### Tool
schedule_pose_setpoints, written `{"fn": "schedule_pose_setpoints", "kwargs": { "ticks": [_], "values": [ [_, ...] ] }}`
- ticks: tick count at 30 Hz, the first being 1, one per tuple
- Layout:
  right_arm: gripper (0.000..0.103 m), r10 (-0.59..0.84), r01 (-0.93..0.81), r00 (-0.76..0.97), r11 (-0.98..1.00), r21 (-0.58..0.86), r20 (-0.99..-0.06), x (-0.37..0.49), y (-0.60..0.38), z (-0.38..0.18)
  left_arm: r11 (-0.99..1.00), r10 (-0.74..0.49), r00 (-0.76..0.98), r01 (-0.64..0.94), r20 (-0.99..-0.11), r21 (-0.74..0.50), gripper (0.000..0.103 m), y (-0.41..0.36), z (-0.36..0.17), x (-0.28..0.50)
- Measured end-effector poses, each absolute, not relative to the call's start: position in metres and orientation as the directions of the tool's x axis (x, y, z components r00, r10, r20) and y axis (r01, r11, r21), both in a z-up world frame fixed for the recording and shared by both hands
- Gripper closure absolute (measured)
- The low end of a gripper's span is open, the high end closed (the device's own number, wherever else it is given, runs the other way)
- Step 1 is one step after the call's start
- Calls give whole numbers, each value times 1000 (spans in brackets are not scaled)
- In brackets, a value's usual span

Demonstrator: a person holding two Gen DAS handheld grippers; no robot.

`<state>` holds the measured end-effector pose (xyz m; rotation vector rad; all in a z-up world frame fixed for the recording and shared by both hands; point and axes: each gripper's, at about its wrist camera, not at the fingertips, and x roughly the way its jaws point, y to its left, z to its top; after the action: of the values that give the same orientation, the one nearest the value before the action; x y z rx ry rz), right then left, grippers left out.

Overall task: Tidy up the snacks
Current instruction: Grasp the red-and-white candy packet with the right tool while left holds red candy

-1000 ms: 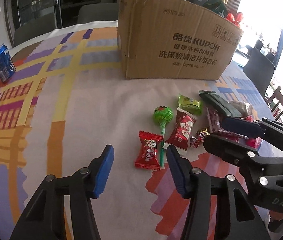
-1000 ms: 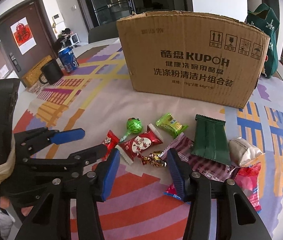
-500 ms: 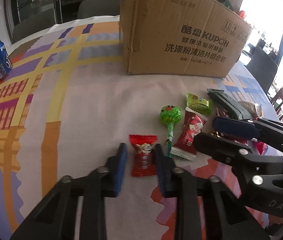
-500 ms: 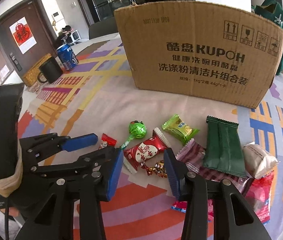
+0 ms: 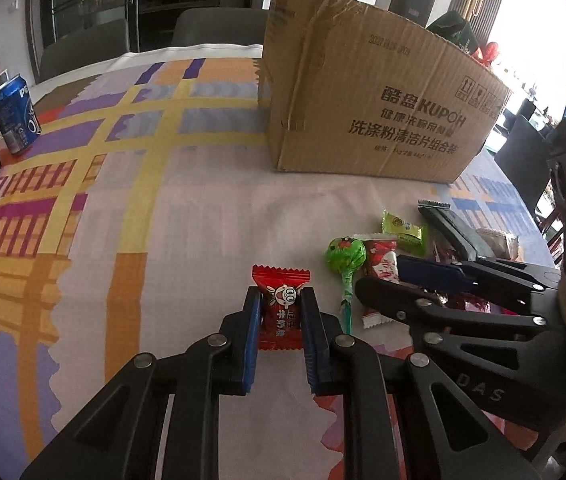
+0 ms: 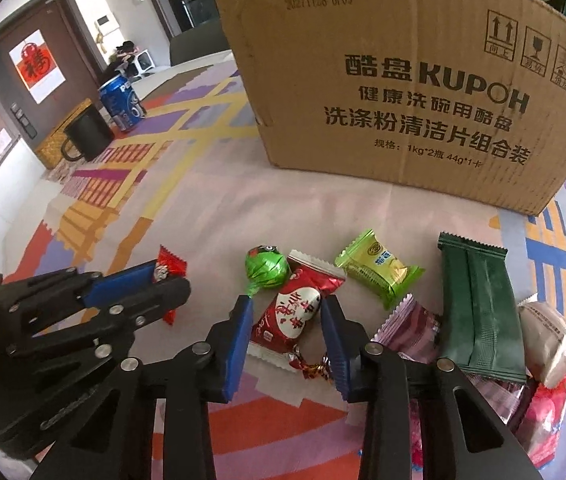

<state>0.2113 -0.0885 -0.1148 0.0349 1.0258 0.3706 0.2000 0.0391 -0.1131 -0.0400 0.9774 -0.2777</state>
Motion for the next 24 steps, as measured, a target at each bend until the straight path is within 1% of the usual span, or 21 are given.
{"fn": "schedule_pose_setpoints", "kwargs": {
  "ticks": [3, 8, 10, 14, 24],
  "values": [
    [67, 311, -286, 456, 938, 194, -834, 214, -86, -117, 965, -249, 527, 211, -812, -158, 83, 39, -113, 200],
    [74, 282, -290, 463, 944, 158, -840, 218, -83, -118, 965, -248, 532, 209, -810, -159, 83, 38, -112, 200],
    [78, 282, -288, 464, 945, 157, -840, 220, -84, -118, 966, -247, 537, 208, -807, -157, 83, 38, -111, 199],
    [82, 286, -273, 473, 947, 170, -834, 218, -91, -116, 965, -250, 551, 211, -796, -157, 83, 38, -106, 196],
    [82, 306, -276, 534, 944, 179, -789, 197, -109, -90, 962, -259, 585, 229, -769, -150, 83, 28, -83, 186]
  ]
}}
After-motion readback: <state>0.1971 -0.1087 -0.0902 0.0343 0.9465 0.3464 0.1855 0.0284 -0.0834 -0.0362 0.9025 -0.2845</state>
